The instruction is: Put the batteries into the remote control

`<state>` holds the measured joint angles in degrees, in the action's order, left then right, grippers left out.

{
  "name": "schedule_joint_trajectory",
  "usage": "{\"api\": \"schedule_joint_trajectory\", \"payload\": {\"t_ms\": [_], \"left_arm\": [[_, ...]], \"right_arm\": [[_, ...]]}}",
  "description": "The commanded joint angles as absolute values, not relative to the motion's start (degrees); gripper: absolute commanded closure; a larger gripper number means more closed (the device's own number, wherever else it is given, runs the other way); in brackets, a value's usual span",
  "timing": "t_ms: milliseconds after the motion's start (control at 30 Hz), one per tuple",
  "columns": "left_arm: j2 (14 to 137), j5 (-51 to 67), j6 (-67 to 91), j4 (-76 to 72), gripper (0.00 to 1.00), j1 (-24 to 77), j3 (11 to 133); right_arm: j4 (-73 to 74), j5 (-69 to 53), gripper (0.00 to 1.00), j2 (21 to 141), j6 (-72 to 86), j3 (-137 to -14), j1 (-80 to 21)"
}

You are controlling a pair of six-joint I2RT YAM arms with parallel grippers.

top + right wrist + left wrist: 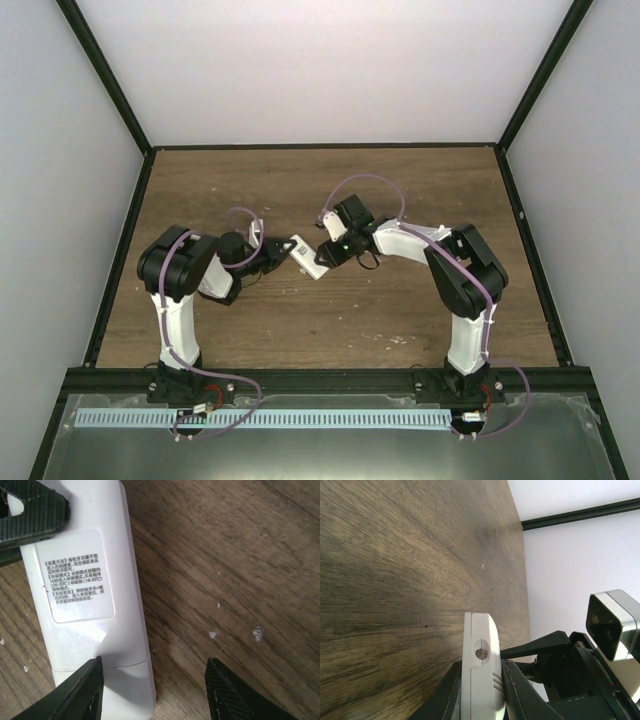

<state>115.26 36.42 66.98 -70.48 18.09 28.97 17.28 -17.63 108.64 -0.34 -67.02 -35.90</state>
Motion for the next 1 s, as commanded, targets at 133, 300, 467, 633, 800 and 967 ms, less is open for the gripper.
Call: {"api": "schedule_joint_trajectory", "payload": {"t_ms": [133, 300, 467, 633, 800, 967], "left_arm": [[115.2, 39.7, 67.2, -72.7, 1.00, 18.9, 29.8], [114.1, 39.6, 70.1, -74.5, 1.00, 18.7, 29.8], [110.7, 39.4, 72.2, -73.5, 1.00, 18.5, 30.1], [105.7, 39.5, 73.5, -70.2, 1.00, 18.5, 29.8], [103.8, 39.8, 79.8, -74.2, 1.00, 18.6, 28.5], [102.1, 38.7, 82.3, -75.5, 1.00, 18.6, 26.8]], "right_arm": [[19.5, -13.4, 0.49, 105.2, 0.2, -68.7, -35.7], [21.4, -12.3, 0.43, 99.0, 2.1, -70.6, -35.6], [25.8, -10.4, 0.43, 94.3, 3.4, -70.2, -35.4], [29.6, -12.0, 0.44, 90.2, 6.5, -67.6, -34.6], [29.9, -15.3, 0.55, 86.4, 9.5, -64.2, -34.6], [31.8, -18.1, 0.57, 84.5, 10.3, -63.6, -34.6]]}}
